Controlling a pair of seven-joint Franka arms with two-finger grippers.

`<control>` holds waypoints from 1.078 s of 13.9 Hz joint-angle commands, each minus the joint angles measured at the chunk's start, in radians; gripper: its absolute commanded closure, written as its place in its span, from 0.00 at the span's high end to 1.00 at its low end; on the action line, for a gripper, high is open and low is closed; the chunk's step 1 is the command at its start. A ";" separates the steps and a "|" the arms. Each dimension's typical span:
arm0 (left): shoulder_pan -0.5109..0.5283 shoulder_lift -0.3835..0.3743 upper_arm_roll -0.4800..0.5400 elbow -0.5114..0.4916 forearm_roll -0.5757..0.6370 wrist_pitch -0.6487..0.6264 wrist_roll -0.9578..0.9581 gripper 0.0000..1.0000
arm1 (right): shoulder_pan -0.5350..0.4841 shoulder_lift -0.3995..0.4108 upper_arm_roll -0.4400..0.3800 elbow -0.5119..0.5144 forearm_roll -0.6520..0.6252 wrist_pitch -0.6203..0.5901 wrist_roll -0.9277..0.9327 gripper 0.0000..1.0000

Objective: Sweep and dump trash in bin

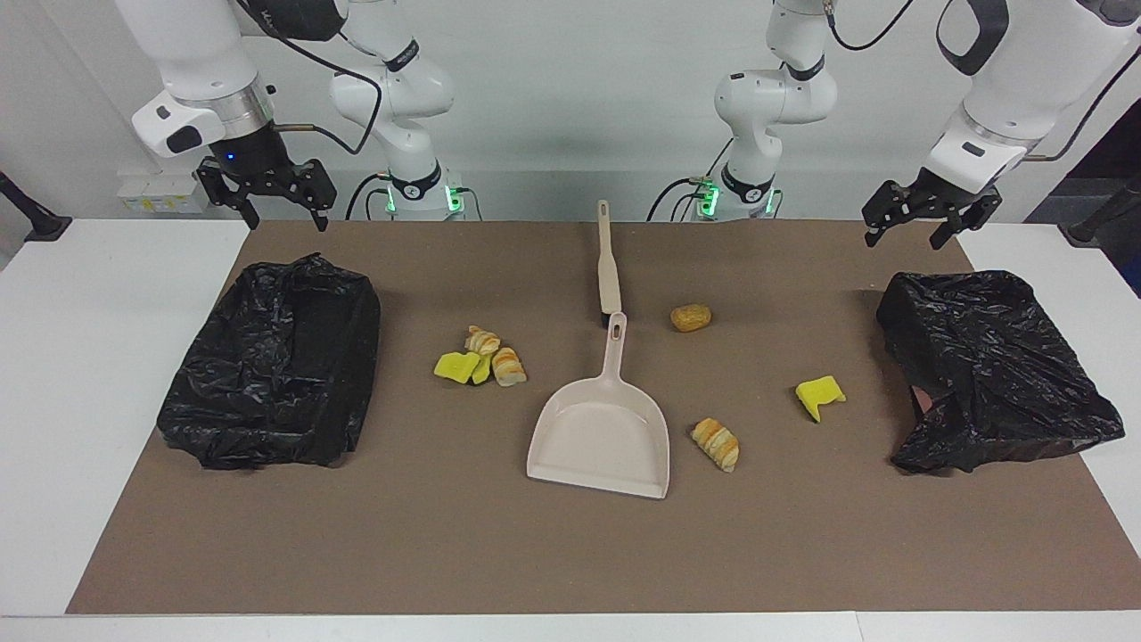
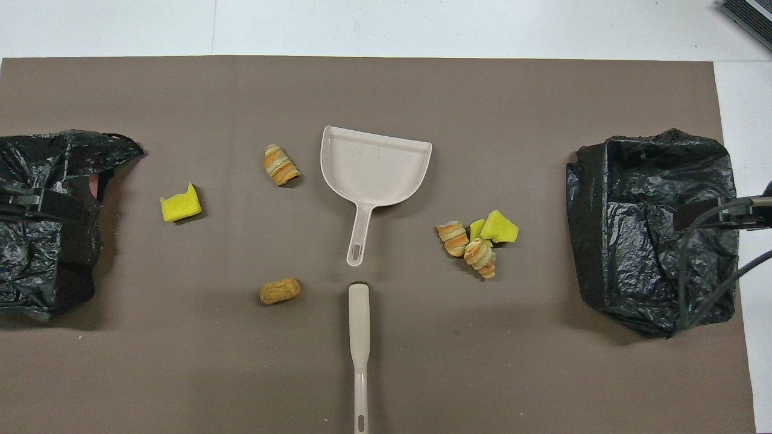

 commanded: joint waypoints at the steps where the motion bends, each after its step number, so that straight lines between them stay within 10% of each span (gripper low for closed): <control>1: 0.002 -0.011 0.002 0.003 0.008 -0.019 0.009 1.00 | -0.003 -0.001 -0.004 0.021 0.022 -0.060 -0.071 1.00; 15: -0.070 -0.056 -0.014 -0.078 0.005 -0.008 -0.069 1.00 | 0.003 -0.028 -0.049 -0.008 0.022 -0.050 -0.120 1.00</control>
